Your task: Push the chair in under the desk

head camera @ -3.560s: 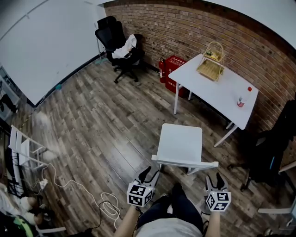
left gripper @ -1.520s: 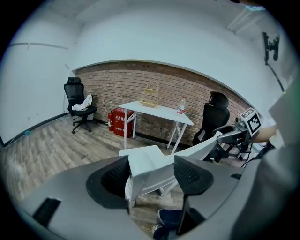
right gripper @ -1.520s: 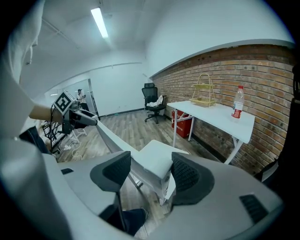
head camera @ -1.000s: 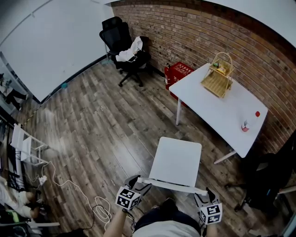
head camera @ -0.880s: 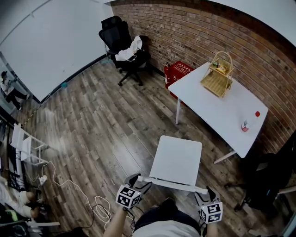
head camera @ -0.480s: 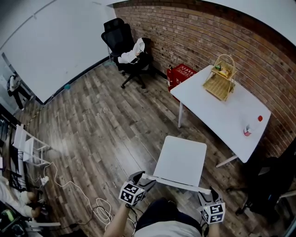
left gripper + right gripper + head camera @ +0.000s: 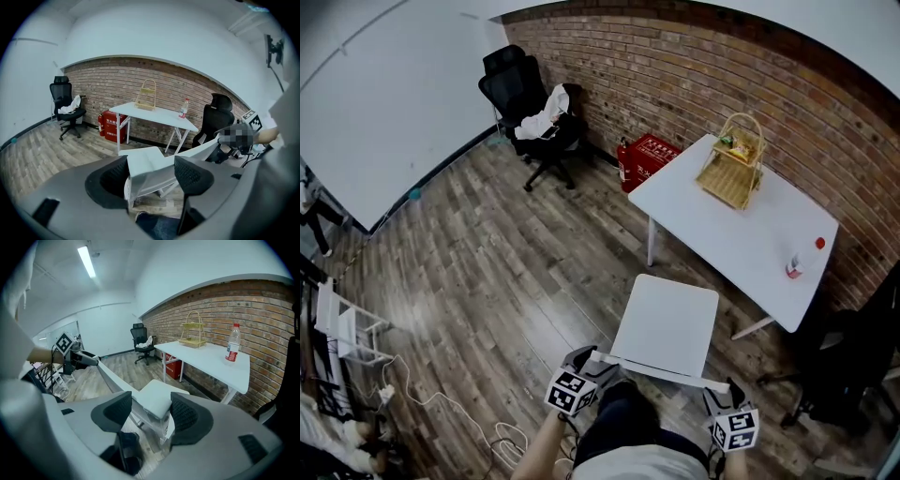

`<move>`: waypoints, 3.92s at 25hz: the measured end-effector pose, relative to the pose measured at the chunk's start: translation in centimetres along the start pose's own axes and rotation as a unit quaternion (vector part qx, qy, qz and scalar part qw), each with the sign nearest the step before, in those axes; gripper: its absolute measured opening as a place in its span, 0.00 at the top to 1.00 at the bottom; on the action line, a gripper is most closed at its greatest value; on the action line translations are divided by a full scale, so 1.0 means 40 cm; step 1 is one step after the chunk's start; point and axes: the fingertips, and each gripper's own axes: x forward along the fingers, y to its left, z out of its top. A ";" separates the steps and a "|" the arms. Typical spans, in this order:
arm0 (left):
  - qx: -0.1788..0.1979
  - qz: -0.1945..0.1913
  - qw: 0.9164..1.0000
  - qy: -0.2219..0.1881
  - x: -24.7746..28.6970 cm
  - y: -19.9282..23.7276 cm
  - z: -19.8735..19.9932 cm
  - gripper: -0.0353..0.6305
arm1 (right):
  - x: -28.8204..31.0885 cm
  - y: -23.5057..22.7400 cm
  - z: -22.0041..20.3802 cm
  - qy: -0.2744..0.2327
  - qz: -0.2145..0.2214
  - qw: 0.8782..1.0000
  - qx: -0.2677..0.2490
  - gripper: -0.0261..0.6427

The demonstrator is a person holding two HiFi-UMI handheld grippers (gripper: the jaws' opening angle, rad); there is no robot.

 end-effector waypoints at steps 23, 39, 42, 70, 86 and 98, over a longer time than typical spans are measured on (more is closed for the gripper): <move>0.083 -0.103 0.991 0.023 0.209 0.216 0.216 0.48 | 0.171 -0.018 0.102 0.006 -0.100 0.991 0.089 0.56; 0.104 -0.126 0.986 0.025 0.351 0.238 0.329 0.48 | 0.233 -0.123 0.162 0.010 -0.119 0.986 0.116 0.56; 0.106 -0.127 0.986 0.023 0.382 0.234 0.355 0.48 | 0.244 -0.159 0.174 0.007 -0.120 0.986 0.112 0.56; 0.122 -0.135 0.982 0.048 0.635 0.225 0.543 0.48 | 0.333 -0.412 0.303 0.006 -0.110 0.987 0.120 0.56; 0.125 -0.149 0.979 0.056 0.699 0.247 0.606 0.48 | 0.373 -0.453 0.347 0.009 -0.130 0.982 0.136 0.56; 0.147 -0.168 0.974 0.046 0.765 0.300 0.661 0.48 | 0.421 -0.472 0.404 0.000 -0.154 0.976 0.155 0.56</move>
